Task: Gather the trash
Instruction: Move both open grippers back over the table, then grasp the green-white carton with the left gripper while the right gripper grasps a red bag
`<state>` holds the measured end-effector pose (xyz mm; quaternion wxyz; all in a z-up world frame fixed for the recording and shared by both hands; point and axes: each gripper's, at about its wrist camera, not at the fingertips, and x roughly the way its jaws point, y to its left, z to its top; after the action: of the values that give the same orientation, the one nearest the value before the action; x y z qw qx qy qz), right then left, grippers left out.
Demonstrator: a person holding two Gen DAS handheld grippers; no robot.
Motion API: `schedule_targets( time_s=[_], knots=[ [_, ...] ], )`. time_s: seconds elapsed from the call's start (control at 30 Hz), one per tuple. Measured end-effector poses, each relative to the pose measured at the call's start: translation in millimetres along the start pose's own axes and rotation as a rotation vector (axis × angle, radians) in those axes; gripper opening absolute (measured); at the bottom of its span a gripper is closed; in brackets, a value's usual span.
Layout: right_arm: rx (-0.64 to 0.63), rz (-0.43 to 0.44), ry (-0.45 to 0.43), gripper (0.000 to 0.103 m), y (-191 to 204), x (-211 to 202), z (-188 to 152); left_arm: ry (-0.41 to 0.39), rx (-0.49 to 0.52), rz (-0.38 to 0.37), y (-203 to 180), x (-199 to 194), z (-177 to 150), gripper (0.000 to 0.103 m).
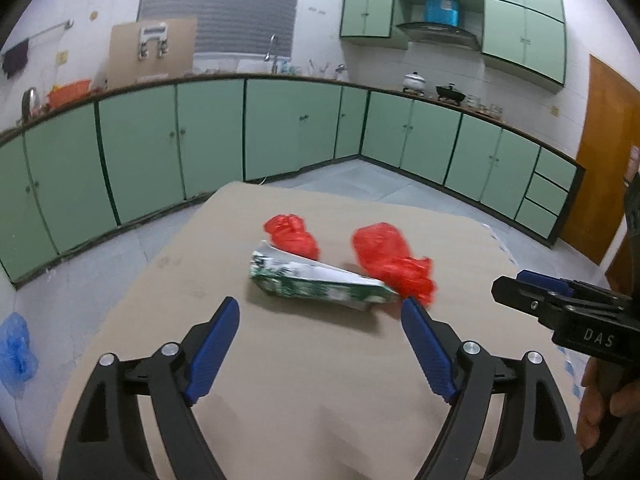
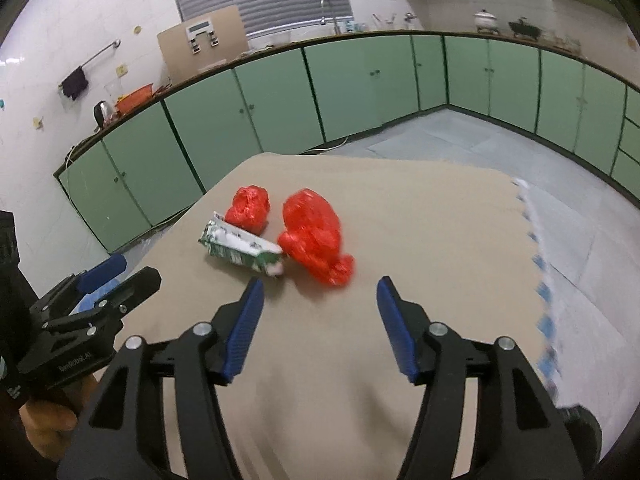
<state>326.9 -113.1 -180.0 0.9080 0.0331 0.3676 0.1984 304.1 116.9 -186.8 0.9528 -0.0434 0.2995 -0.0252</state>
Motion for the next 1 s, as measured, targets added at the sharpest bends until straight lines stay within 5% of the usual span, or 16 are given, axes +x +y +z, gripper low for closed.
schedule_targets(
  time_s=[0.37, 0.77, 0.83, 1.0],
  knots=[
    [-0.004, 0.007, 0.041, 0.059, -2, 74, 28, 0.062, 0.012, 0.018, 37, 71, 15, 0.082],
    [-0.012, 0.009, 0.078, 0.06, -7, 101, 24, 0.158, -0.051, -0.107, 51, 118, 24, 0.084],
    [-0.013, 0.011, 0.083, 0.061, -9, 100, 22, 0.153, -0.071, -0.158, 53, 117, 22, 0.052],
    [-0.001, 0.009, 0.08, 0.056, -14, 95, 20, 0.113, -0.085, -0.188, 57, 105, 21, 0.03]
  ],
)
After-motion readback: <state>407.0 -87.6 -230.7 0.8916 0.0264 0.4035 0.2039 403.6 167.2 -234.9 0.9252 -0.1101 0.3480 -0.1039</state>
